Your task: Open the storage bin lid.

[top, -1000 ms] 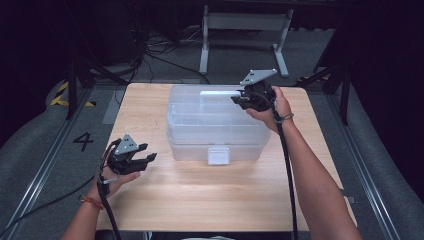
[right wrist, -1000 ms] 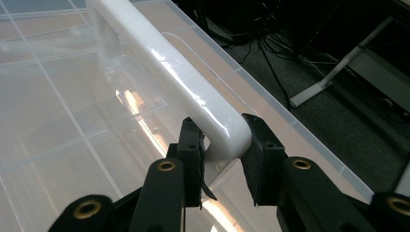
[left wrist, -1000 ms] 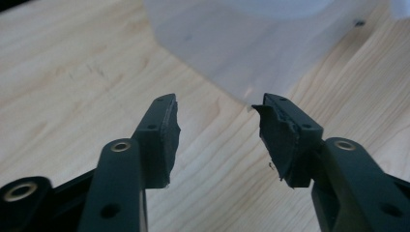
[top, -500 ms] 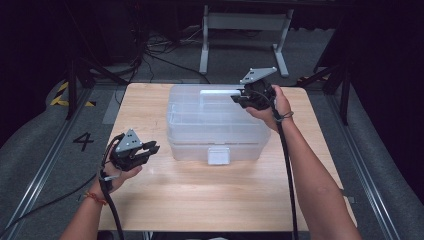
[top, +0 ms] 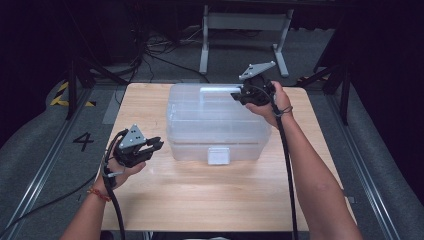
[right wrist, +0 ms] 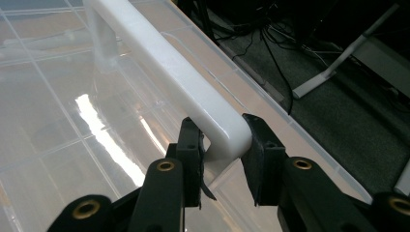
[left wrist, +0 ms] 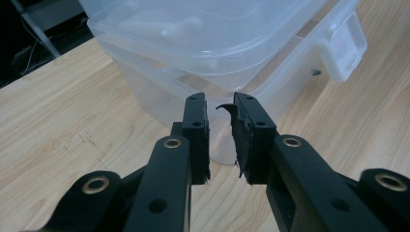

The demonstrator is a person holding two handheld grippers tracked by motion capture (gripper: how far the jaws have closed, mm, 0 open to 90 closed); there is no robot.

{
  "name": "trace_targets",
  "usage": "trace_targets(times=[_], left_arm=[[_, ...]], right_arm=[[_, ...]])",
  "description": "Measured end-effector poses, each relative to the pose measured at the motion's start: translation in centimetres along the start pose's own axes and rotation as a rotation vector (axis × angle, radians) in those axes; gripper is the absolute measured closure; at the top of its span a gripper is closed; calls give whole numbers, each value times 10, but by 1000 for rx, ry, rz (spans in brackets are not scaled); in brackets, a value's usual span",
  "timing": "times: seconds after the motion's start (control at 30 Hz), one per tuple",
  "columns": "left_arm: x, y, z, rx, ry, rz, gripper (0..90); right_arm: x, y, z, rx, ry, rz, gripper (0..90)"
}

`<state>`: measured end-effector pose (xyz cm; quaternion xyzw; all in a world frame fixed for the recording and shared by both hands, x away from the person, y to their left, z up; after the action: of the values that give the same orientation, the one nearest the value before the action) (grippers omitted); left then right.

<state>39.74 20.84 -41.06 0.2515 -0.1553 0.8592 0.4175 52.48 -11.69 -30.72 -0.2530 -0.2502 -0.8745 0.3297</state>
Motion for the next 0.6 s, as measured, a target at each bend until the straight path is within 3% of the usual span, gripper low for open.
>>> trace_targets(times=[0.17, 0.37, 0.6], left_arm=[[-3, 2, 2, 13, 16, -19, 784], [-9, 4, 6, 1, 17, -24, 853], [-17, 5, 5, 33, 44, -47, 894]], right_arm=[[0, 1, 1, -3, -8, 1, 712], [0, 1, 2, -3, -8, -1, 711], [0, 1, 2, -5, -6, -1, 710]])
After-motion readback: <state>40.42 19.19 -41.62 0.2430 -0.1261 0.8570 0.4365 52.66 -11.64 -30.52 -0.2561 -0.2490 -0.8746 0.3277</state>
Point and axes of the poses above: each handheld gripper's, and its own axes: x roughly backward along the jaws, z roughly out of its top, y roughly to its right, the point moved 4 cm from there along -x, roughly forward along the jaws, and after that the axes turned 5 degrees about -z, right-handed, at the moved point
